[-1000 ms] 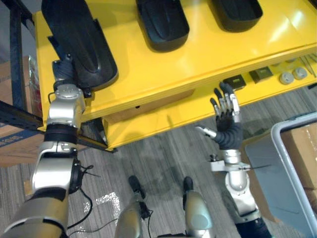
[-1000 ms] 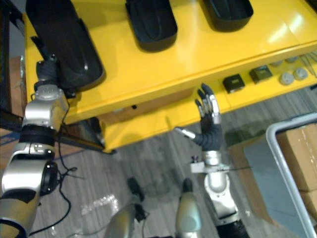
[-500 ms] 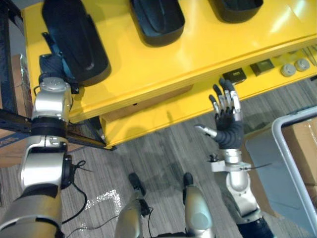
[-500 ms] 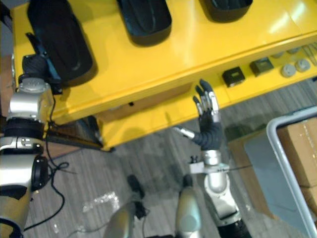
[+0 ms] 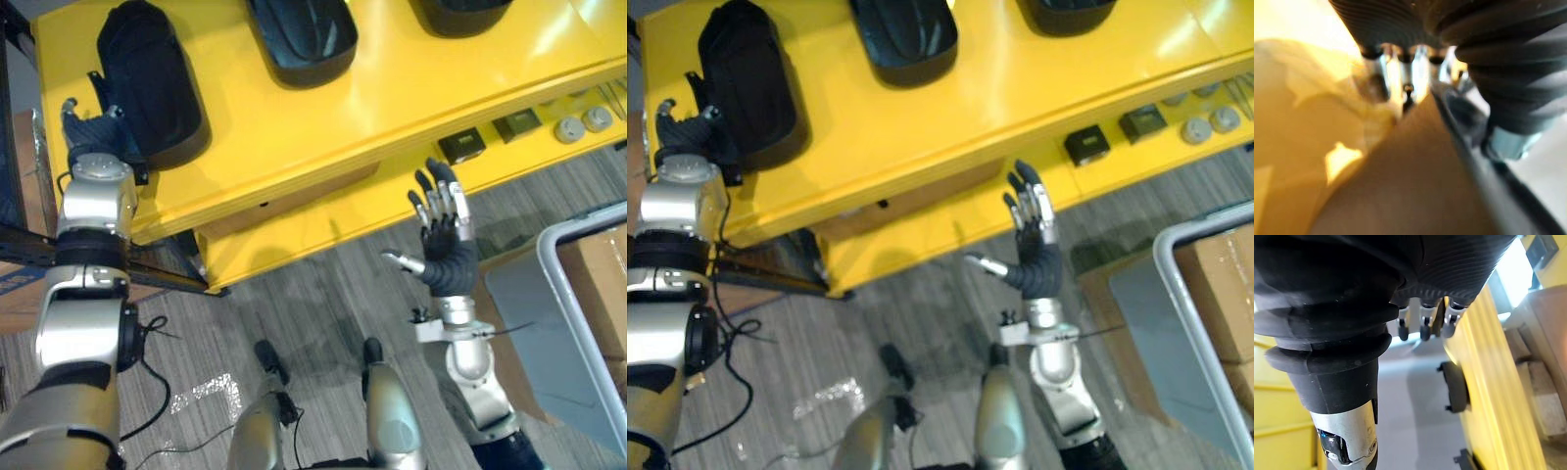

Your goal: Walk over and take plastic housings, then place them on the shelf

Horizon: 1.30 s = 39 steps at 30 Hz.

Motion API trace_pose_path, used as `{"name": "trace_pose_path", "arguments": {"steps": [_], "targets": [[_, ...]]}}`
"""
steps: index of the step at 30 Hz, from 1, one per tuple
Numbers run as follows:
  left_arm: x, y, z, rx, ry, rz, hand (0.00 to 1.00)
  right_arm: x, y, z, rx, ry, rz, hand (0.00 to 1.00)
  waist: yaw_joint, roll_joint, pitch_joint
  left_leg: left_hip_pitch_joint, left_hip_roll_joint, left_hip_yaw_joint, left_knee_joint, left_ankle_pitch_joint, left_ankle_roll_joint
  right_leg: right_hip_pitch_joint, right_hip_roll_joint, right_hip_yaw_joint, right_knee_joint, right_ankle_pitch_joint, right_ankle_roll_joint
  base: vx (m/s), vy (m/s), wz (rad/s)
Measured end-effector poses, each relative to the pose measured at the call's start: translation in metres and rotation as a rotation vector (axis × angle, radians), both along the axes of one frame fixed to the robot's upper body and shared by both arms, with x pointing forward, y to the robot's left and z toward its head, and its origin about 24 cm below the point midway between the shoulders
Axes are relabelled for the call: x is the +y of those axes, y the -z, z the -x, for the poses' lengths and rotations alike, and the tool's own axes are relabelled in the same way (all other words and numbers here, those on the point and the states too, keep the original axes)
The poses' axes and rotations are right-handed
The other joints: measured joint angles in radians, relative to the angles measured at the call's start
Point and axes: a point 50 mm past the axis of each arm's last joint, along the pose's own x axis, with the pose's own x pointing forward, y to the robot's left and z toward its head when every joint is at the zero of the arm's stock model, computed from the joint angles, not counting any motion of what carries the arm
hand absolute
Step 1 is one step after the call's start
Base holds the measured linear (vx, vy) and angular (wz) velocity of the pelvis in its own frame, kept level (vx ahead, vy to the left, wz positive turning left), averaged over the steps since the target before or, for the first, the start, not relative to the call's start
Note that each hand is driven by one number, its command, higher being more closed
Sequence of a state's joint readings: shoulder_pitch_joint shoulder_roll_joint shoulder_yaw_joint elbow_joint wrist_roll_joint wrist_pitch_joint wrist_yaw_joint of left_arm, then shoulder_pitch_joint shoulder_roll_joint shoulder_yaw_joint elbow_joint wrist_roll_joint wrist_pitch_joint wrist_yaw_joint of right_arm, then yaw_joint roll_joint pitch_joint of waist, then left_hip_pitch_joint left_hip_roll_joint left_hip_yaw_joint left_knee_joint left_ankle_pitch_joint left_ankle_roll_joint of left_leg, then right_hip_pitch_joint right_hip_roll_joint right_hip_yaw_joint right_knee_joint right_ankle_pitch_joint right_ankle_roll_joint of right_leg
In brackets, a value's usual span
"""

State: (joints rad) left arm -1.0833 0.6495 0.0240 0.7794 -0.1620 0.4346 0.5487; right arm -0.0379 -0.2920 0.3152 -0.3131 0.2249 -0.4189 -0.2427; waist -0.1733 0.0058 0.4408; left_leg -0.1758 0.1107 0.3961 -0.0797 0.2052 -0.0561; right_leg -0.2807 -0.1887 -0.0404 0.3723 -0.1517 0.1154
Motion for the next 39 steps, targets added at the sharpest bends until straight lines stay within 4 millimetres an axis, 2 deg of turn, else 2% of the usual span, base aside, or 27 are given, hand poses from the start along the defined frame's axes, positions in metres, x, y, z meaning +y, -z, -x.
{"name": "trace_pose_path", "arguments": {"steps": [3, 11, 13, 14, 15, 16, 18, 19, 22, 23, 25, 26, 28, 29, 30, 31, 32, 34, 35, 37, 38, 39], "targets": [[0.002, -0.005, 0.004, -0.068, -0.090, 0.016, 0.00, -0.003, 0.006, 0.004, 0.022, 0.017, -0.012, 0.00, -0.001, 0.000, 0.000, 0.000, 0.000, 0.000, 0.000, 0.000, 0.000, 0.001, 0.001, 0.000, -0.002, 0.000, 0.000, 0.01, -0.010, 0.00], [0.000, -0.043, 0.013, -0.313, -0.229, 0.004, 0.00, 0.002, 0.018, 0.016, 0.051, 0.011, -0.051, 0.00, -0.008, 0.000, 0.000, 0.043, -0.004, 0.000, 0.000, -0.003, -0.001, 0.059, 0.004, -0.005, -0.029, 0.005, 0.003, 0.01, -0.007, 0.00], [-0.003, -0.074, 0.023, -0.461, -0.238, -0.056, 0.00, 0.003, 0.023, 0.021, 0.067, 0.003, -0.060, 0.00, -0.008, 0.000, 0.000, 0.048, 0.005, -0.003, 0.000, -0.003, -0.001, 0.077, 0.013, -0.011, -0.052, 0.018, 0.001, 0.00, 0.000, 0.00], [-0.004, -0.082, 0.027, -0.502, -0.241, -0.090, 0.00, 0.004, 0.024, 0.021, 0.072, 0.001, -0.062, 0.00, -0.009, 0.000, 0.000, 0.049, 0.005, -0.003, 0.000, -0.003, -0.001, 0.078, 0.013, -0.011, -0.056, 0.020, 0.001, 0.00, 0.000, 0.00], [-0.007, -0.099, 0.034, -0.573, -0.237, -0.170, 0.00, 0.004, 0.026, 0.023, 0.084, 0.003, -0.067, 0.00, -0.011, 0.000, 0.000, 0.051, 0.004, -0.003, 0.000, -0.003, 0.000, 0.082, 0.013, -0.011, -0.060, 0.021, 0.002, 0.00, 0.000, 0.00], [-0.010, -0.106, 0.038, -0.608, -0.229, -0.202, 0.00, 0.005, 0.028, 0.023, 0.093, 0.004, -0.069, 0.00, -0.012, 0.000, 0.000, 0.055, 0.003, -0.004, 0.000, -0.004, 0.001, 0.090, 0.013, -0.013, -0.065, 0.023, 0.003, 0.00, 0.000, 0.00], [-0.026, -0.132, 0.051, -0.747, -0.176, -0.338, 0.00, 0.006, 0.032, 0.026, 0.113, 0.003, -0.069, 0.00, -0.013, 0.000, -0.004, 0.081, 0.000, -0.007, 0.000, -0.007, 0.005, 0.130, 0.012, -0.018, -0.090, 0.030, 0.005, 0.04, -0.001, 0.02], [-0.030, -0.139, 0.056, -0.784, -0.162, -0.370, 0.00, 0.007, 0.033, 0.026, 0.114, 0.000, -0.069, 0.00, -0.013, 0.000, -0.004, 0.087, 0.000, -0.009, 0.000, -0.008, 0.006, 0.139, 0.012, -0.020, -0.097, 0.032, 0.005, 0.02, -0.004, 0.07], [-0.063, -0.157, 0.078, -0.996, 0.030, -0.474, 0.00, 0.012, 0.038, 0.027, 0.129, -0.001, -0.042, 0.00, -0.005, 0.016, -0.047, 0.087, -0.002, -0.033, -0.001, -0.008, 0.007, 0.173, 0.011, -0.047, -0.139, 0.045, 0.009, 0.03, -0.006, 0.16], [-0.068, -0.154, 0.083, -1.021, 0.071, -0.491, 0.00, 0.013, 0.040, 0.027, 0.135, -0.003, -0.035, 0.00, -0.002, 0.020, -0.063, 0.086, -0.002, -0.035, -0.001, -0.008, 0.007, 0.178, 0.011, -0.051, -0.149, 0.049, 0.009, 0.06, 0.002, 0.13], [-0.080, -0.121, 0.098, -1.044, 0.235, -0.530, 0.00, 0.015, 0.046, 0.028, 0.156, 0.004, -0.011, 0.00, -0.001, 0.043, -0.131, 0.088, -0.008, -0.068, -0.001, -0.009, 0.007, 0.221, 0.007, -0.086, -0.189, 0.054, 0.012, 0.09, 0.002, 0.32], [-0.080, -0.111, 0.103, -1.042, 0.270, -0.526, 0.00, 0.016, 0.047, 0.028, 0.155, 0.006, -0.003, 0.00, 0.000, 0.050, -0.146, 0.088, -0.009, -0.079, -0.001, -0.009, 0.007, 0.231, 0.007, -0.096, -0.196, 0.054, 0.013, 0.09, 0.000, 0.44], [-0.075, -0.060, 0.130, -1.025, 0.363, -0.428, 0.00, 0.016, 0.048, 0.030, 0.151, 0.033, 0.022, 0.00, 0.026, 0.076, -0.190, 0.093, -0.012, -0.117, -0.001, -0.009, 0.007, 0.278, 0.008, -0.142, -0.228, 0.055, 0.014, 0.07, -0.013, 0.47], [-0.074, -0.044, 0.139, -1.015, 0.375, -0.394, 0.00, 0.015, 0.049, 0.030, 0.152, 0.049, 0.033, 0.00, 0.035, 0.079, -0.196, 0.099, -0.014, -0.130, -0.002, -0.009, 0.007, 0.294, 0.008, -0.156, -0.237, 0.055, 0.014, 0.04, -0.024, 0.56], [-0.074, -0.014, 0.157, -0.988, 0.387, -0.333, 0.00, 0.013, 0.051, 0.030, 0.158, 0.069, 0.047, 0.00, 0.058, 0.080, -0.206, 0.107, -0.014, -0.150, -0.002, -0.013, 0.001, 0.323, 0.011, -0.185, -0.258, 0.055, 0.014, 0.01, -0.020, 0.59], [-0.077, 0.013, 0.174, -0.956, 0.395, -0.273, 0.00, 0.011, 0.054, 0.028, 0.165, 0.098, 0.056, 0.00, 0.088, 0.076, -0.220, 0.105, -0.013, -0.177, -0.002, -0.018, -0.005, 0.345, 0.015, -0.212, -0.278, 0.053, 0.011, 0.00, -0.017, 0.56], [-0.079, 0.024, 0.182, -0.944, 0.396, -0.244, 0.00, 0.010, 0.055, 0.027, 0.167, 0.110, 0.059, 0.00, 0.107, 0.072, -0.223, 0.105, -0.014, -0.189, -0.002, -0.022, -0.010, 0.356, 0.017, -0.226, -0.286, 0.052, 0.011, -0.01, -0.017, 0.58], [-0.081, 0.055, 0.215, -0.886, 0.312, -0.228, 0.00, 0.009, 0.057, 0.024, 0.170, 0.141, 0.062, 0.00, 0.163, 0.048, -0.239, 0.103, -0.022, -0.227, -0.005, -0.025, -0.015, 0.390, 0.018, -0.272, -0.300, 0.048, 0.004, -0.01, -0.012, 0.55], [-0.080, 0.060, 0.222, -0.870, 0.287, -0.217, 0.00, 0.010, 0.057, 0.023, 0.171, 0.146, 0.056, 0.00, 0.172, 0.043, -0.245, 0.102, -0.024, -0.232, -0.007, -0.025, -0.015, 0.395, 0.016, -0.283, -0.301, 0.047, 0.004, 0.00, 0.006, 0.45], [-0.077, 0.089, 0.240, -0.752, 0.189, -0.129, 0.00, 0.016, 0.056, 0.020, 0.166, 0.152, 0.031, 0.00, 0.193, 0.032, -0.266, 0.100, -0.035, -0.252, -0.007, -0.025, -0.015, 0.416, 0.012, -0.310, -0.312, 0.047, 0.004, 0.00, 0.017, 0.33], [-0.075, 0.097, 0.243, -0.714, 0.165, -0.096, 0.00, 0.017, 0.057, 0.020, 0.168, 0.155, 0.028, 0.00, 0.194, 0.031, -0.270, 0.100, -0.037, -0.254, -0.007, -0.025, -0.015, 0.419, 0.012, -0.313, -0.313, 0.047, 0.004, -0.01, 0.018, 0.16], [-0.073, 0.118, 0.245, -0.615, 0.123, -0.015, 0.00, 0.020, 0.060, 0.019, 0.181, 0.164, 0.018, 0.00, 0.205, 0.031, -0.280, 0.099, -0.037, -0.254, -0.008, -0.025, -0.015, 0.419, 0.012, -0.314, -0.314, 0.047, 0.005, -0.02, 0.011, 0.05]]}}
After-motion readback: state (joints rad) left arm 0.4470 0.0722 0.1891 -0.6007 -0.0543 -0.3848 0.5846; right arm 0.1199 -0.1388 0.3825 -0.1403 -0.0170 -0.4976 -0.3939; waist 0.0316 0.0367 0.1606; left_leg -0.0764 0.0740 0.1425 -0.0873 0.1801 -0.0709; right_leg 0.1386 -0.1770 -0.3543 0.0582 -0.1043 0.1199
